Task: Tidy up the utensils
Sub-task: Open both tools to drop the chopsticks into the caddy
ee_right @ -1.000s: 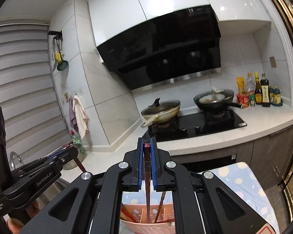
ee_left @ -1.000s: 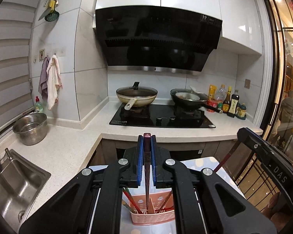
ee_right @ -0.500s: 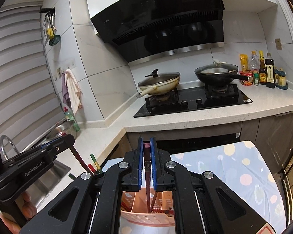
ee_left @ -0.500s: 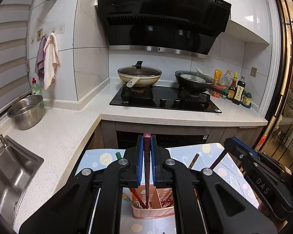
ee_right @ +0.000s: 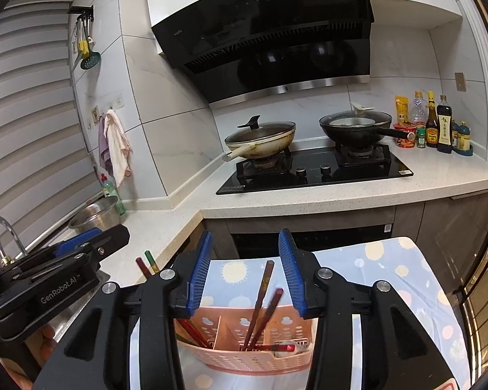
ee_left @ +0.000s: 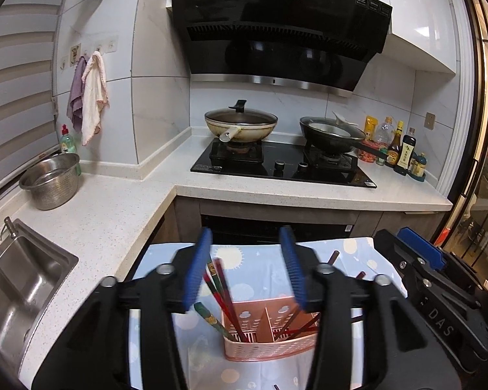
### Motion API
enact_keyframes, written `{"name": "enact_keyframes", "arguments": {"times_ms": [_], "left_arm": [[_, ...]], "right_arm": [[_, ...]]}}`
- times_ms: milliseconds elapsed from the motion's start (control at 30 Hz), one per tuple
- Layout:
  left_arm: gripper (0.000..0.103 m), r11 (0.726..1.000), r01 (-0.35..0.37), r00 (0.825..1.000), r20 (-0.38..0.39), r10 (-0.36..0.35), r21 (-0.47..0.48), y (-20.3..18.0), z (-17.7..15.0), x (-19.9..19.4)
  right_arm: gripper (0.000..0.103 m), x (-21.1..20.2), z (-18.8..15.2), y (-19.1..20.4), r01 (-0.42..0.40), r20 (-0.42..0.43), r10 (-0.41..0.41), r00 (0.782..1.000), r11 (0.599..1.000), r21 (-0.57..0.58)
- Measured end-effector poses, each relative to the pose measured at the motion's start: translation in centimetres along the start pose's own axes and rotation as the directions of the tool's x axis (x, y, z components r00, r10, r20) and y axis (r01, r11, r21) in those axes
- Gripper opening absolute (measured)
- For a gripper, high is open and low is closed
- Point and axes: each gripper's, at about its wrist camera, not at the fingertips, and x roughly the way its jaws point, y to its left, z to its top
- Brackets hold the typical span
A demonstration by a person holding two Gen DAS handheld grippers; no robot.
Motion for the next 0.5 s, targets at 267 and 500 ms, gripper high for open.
{"name": "enact_keyframes", "arguments": {"times_ms": [267, 500], "left_arm": [[0.059, 1.000, -0.012, 1.000, 0.007, 0.012, -0.002, 0.2, -0.2, -1.4], [0.062, 1.000, -0.009, 1.000, 0.015, 0.009, -0.004, 0.2, -0.7, -3.0]], "right_arm": [[0.049, -1.4, -0.3, 0.2, 0.000, 0.004, 0.000, 1.000, 1.000, -0.002], [0.049, -3.8, -0.8, 0.5, -0.004, 0.013, 0.004, 1.000, 1.000, -0.001]]}}
